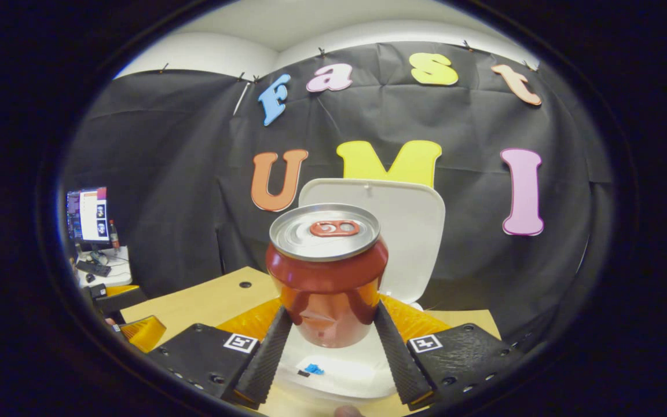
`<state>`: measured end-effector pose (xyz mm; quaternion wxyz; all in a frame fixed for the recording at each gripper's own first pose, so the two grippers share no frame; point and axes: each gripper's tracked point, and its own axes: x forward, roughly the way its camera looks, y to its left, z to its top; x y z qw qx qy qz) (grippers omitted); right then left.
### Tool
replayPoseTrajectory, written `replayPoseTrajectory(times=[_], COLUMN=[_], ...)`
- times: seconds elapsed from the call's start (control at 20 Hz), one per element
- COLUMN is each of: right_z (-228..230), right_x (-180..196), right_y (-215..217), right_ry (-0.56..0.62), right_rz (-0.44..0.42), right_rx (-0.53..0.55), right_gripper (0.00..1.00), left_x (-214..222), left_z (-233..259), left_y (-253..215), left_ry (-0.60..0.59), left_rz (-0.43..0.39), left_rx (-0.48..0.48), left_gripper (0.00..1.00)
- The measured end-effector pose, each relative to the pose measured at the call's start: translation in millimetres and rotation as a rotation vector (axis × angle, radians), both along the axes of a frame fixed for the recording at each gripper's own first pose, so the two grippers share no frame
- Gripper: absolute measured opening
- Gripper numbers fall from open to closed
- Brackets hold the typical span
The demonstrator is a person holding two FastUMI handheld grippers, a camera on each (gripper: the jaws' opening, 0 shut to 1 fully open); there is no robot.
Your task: Press the lid of the desktop garbage bin to open it, pick up the crumpled paper on the desktop and throw it into the bin, then pick up the pop can on the desktop and drop it into the bin, and finally close the garbage bin lid.
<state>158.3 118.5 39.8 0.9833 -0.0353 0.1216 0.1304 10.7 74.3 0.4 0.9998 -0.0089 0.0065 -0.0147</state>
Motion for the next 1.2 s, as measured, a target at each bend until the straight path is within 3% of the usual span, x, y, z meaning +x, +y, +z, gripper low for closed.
replayPoseTrajectory(times=[0.4, 0.95, 1.05, 1.15, 1.2], right_z=[-15.2, 6.3, 13.3, 24.8, 33.5], right_x=[13.3, 2.1, 0.0, -0.3, -2.7], right_y=[-7.5, -13.0, -17.6, -21.2, -22.1], right_ry=[0.035, -0.049, -0.067, -0.088, -0.098], right_rz=[-0.039, -0.069, -0.076, -0.086, -0.086], right_rx=[-0.025, -0.028, -0.035, -0.033, -0.031], right_gripper=[0.82, 0.89, 0.85, 0.9, 0.97], left_x=[-0.2, 2.5, 2.4, 4.7, 4.5], left_z=[-1.5, -1.2, -1.9, -3.0, -2.7], left_y=[7.8, 5.3, 6.1, 6.0, 7.2], left_ry=[0.006, 0.013, 0.013, 0.014, 0.008], left_rz=[0.011, 0.01, 0.009, 0.01, 0.017], left_rx=[-0.002, 0.013, 0.014, 0.017, 0.022], left_gripper=[0.96, 0.97, 0.96, 0.96, 0.97])
